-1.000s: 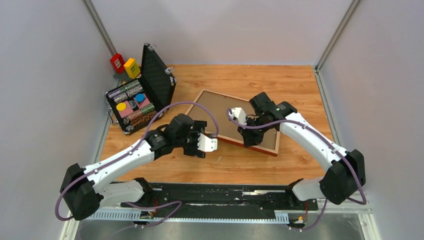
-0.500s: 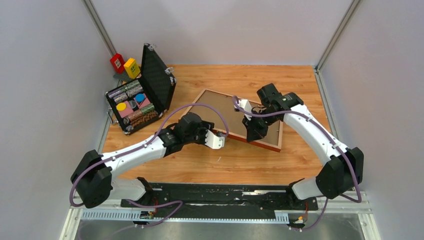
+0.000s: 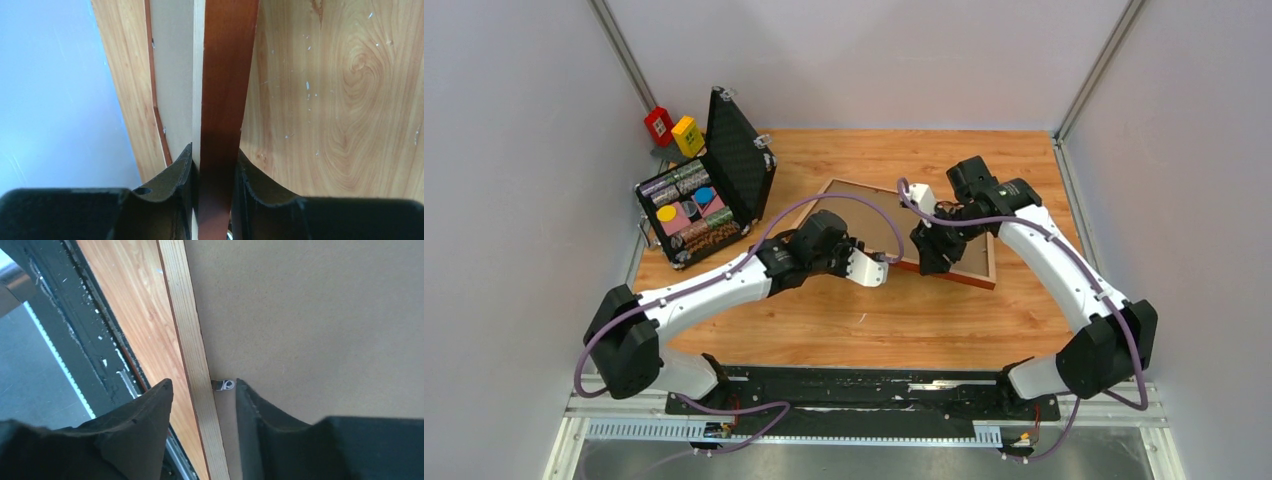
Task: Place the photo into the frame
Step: Turn over the photo frame at the center of the board.
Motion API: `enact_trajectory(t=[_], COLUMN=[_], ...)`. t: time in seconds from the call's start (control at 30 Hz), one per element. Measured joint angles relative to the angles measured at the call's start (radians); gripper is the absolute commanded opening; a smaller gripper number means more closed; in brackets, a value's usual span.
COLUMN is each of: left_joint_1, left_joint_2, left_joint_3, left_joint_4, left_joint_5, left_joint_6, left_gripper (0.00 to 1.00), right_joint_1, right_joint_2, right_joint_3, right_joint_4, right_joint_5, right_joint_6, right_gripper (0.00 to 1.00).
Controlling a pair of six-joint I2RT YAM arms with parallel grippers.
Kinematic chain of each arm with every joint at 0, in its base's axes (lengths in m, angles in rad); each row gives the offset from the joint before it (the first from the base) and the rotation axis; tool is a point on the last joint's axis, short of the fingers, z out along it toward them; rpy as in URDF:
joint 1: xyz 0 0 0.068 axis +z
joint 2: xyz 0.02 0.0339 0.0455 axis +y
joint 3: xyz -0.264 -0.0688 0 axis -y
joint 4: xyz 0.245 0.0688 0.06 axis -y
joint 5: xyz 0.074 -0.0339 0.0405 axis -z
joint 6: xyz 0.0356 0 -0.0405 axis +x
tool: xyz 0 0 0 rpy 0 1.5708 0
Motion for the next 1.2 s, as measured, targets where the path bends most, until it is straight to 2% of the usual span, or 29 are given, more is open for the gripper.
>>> enact_trajectory(t=[0.17, 0.23, 0.3, 0.33, 0.6, 0.73, 1.03, 1.2], left_joint_1=[-0.001, -0.001, -0.001, -0.001, 0.000, 0.000, 0.000, 0.001], left_joint_2=[0.044, 0.051, 0.055, 0.056, 0.056, 0.056, 0.077, 0.120], left_joint_3=[0.120, 0.172, 0.234, 0.265, 0.439, 0.496, 0.598, 0.669], left_joint_4=[-0.126, -0.183, -0.257, -0.295, -0.517, -0.599, -0.724, -0.769], left_joint_5=[-0.006, -0.002, 0.014, 0.021, 0.094, 0.111, 0.111, 0.107], left_joint_6=[-0.043, -0.061, -0.083, -0.094, -0.135, -0.134, -0.119, -0.123], left_gripper=[0.00, 0.00, 0.00, 0.00, 0.00, 0.00, 0.00, 0.00], right_joint_1=[0.000, 0.000, 0.000, 0.000, 0.000, 0.000, 0.026, 0.041], right_joint_2=[-0.068, -0.105, -0.151, -0.181, -0.311, -0.309, -0.293, -0.307], right_joint_3=[0.014, 0.025, 0.035, 0.038, 0.046, 0.060, 0.212, 0.219], right_joint_4=[0.043, 0.060, 0.084, 0.099, 0.172, 0.171, 0.103, 0.077], right_joint_5=[0.061, 0.083, 0.111, 0.127, 0.183, 0.153, 0.064, 0.052], right_joint_6=[0.048, 0.058, 0.077, 0.082, 0.128, 0.132, 0.058, 0.043], right_gripper=[0.68, 0.80, 0.98, 1.00, 1.00, 1.00, 1.00, 1.00])
